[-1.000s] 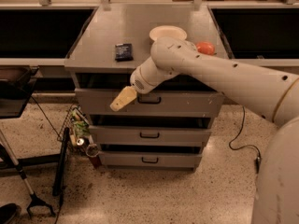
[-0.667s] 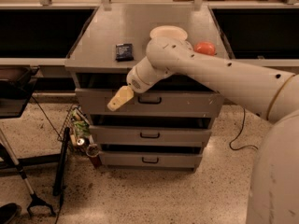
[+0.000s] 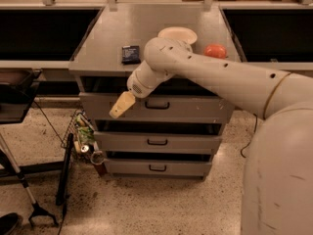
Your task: Open top drawer
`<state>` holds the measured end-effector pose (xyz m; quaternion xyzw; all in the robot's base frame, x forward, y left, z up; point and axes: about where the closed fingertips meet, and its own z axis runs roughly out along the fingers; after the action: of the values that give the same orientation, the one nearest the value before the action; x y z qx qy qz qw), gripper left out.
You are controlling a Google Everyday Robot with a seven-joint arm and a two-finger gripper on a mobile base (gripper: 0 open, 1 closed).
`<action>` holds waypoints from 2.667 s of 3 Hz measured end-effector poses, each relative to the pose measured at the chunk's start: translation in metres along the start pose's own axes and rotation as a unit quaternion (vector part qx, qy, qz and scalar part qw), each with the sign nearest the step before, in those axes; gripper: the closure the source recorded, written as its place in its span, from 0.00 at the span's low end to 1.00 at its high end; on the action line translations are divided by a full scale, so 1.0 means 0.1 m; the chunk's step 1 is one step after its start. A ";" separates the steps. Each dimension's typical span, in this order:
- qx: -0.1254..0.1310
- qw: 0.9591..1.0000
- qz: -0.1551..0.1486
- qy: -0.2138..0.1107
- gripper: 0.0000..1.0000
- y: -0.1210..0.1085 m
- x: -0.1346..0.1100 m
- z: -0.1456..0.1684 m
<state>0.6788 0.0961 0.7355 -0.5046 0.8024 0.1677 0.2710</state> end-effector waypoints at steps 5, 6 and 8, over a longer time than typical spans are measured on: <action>-0.066 0.983 -0.134 0.110 0.00 0.34 -0.32 0.60; -0.081 0.978 -0.150 0.123 0.00 0.39 -0.35 0.66; -0.089 0.973 -0.169 0.130 0.00 0.48 -0.46 0.78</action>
Offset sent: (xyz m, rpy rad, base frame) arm 0.0016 0.0600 -0.0210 -0.1828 0.0329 0.2240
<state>0.6723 0.1925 0.7009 -0.6728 0.7155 0.1228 0.1426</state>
